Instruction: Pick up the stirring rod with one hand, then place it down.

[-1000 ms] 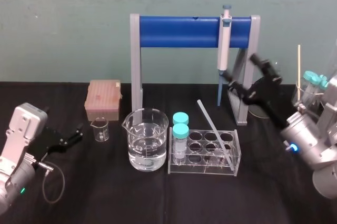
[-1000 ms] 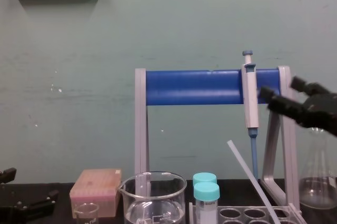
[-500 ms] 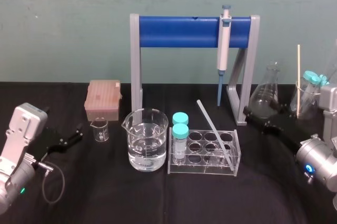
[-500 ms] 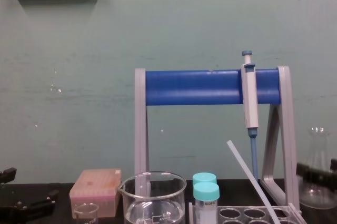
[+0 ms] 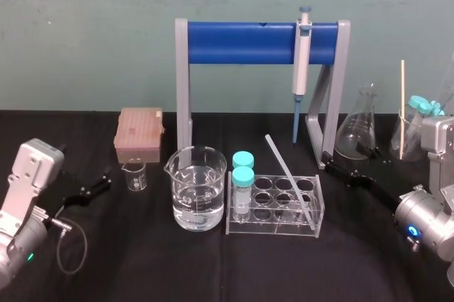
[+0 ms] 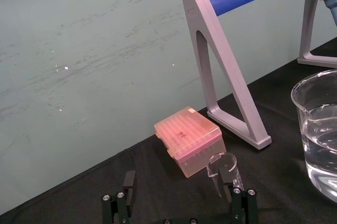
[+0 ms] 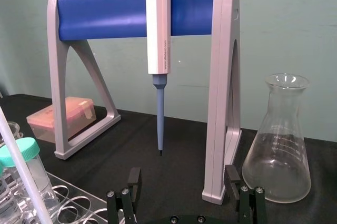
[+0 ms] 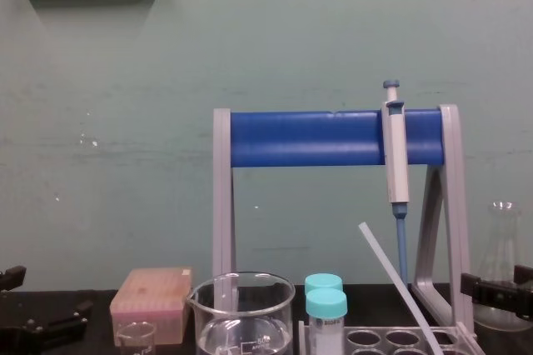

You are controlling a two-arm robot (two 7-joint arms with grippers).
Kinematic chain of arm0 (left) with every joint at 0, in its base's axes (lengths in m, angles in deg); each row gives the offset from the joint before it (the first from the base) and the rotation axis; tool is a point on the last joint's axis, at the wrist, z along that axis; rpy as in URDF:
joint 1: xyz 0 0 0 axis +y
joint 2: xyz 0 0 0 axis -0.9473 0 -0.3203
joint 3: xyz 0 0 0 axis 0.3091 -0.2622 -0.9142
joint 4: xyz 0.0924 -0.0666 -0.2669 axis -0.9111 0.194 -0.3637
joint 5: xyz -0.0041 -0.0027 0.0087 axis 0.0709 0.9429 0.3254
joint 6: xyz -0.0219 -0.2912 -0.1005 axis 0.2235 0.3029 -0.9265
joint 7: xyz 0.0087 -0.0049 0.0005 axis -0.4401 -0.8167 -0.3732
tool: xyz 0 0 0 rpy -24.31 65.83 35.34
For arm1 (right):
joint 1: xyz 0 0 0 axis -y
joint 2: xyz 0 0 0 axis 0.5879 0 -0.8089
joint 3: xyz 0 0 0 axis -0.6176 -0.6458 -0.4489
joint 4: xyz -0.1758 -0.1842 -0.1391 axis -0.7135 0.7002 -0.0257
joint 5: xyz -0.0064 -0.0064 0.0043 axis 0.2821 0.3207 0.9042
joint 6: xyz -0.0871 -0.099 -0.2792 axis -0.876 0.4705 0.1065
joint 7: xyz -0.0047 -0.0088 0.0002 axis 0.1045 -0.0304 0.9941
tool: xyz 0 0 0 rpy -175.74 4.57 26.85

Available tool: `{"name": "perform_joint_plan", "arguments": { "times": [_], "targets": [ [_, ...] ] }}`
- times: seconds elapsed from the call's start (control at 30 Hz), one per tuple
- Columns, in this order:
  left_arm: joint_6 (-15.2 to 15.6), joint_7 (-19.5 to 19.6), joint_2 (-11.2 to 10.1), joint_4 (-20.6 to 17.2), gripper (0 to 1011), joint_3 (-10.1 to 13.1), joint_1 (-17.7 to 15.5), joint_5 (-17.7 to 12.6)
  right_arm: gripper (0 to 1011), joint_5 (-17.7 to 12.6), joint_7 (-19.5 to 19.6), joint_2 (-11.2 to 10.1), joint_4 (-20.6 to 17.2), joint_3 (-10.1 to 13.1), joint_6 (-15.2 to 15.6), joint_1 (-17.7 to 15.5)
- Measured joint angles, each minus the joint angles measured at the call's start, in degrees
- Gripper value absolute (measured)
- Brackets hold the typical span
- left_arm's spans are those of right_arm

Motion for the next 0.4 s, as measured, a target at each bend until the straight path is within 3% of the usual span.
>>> {"name": "perform_joint_plan", "arguments": {
  "times": [0.4],
  "targets": [
    [0.0, 0.0, 0.0, 0.0, 1000, 0.0, 0.0, 0.0, 1000, -0.05, 0.01, 0.02, 0.01, 0.08, -0.24, 0.04]
  ]
}}
